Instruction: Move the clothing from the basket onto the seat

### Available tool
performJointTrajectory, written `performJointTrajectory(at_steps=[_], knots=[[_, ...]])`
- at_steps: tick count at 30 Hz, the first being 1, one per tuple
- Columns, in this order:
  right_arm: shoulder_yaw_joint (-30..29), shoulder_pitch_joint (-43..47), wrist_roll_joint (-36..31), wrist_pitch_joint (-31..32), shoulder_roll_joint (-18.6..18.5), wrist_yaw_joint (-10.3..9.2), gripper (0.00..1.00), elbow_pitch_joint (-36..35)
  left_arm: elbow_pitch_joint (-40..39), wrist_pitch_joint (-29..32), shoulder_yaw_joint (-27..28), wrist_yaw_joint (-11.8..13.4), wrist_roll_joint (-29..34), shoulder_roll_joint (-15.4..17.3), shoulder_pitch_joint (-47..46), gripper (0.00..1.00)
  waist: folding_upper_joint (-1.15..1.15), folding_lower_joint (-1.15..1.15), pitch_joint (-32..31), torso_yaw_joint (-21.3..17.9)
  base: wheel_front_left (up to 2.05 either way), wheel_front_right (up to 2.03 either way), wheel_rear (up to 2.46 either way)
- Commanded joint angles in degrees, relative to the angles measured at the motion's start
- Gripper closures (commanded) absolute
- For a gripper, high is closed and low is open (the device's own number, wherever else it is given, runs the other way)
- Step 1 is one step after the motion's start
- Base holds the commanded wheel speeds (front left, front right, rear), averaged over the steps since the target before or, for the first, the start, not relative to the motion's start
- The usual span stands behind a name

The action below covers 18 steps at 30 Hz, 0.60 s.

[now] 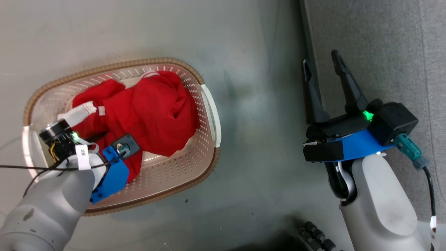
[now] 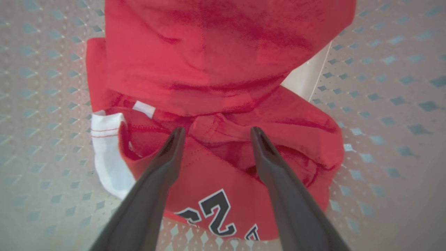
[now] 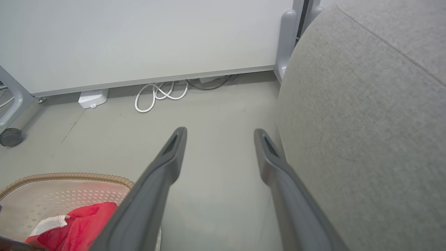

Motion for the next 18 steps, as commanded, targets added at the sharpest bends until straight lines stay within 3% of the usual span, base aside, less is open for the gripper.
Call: performJointTrajectory(at_steps=[1, 18], knots=[[-0.25, -1.09, -0.04, -0.02, -0.09, -0.04, 0.0, -0.61, 0.21, 0.96, -1.05, 0.06, -0.81, 0.83, -1.5, 0.0, 0.0, -0.01, 2.4, -0.64, 0.0, 0.0, 0.0], [-2.22, -0.8, -0.24, -0.02, -0.09, -0.04, 0.0, -2.72, 0.12, 7.6, -6.57, 0.05, -6.69, 1.4, -5.51, 0.0, 0.0, -0.01, 7.51, -1.11, 0.0, 0.0, 0.0]])
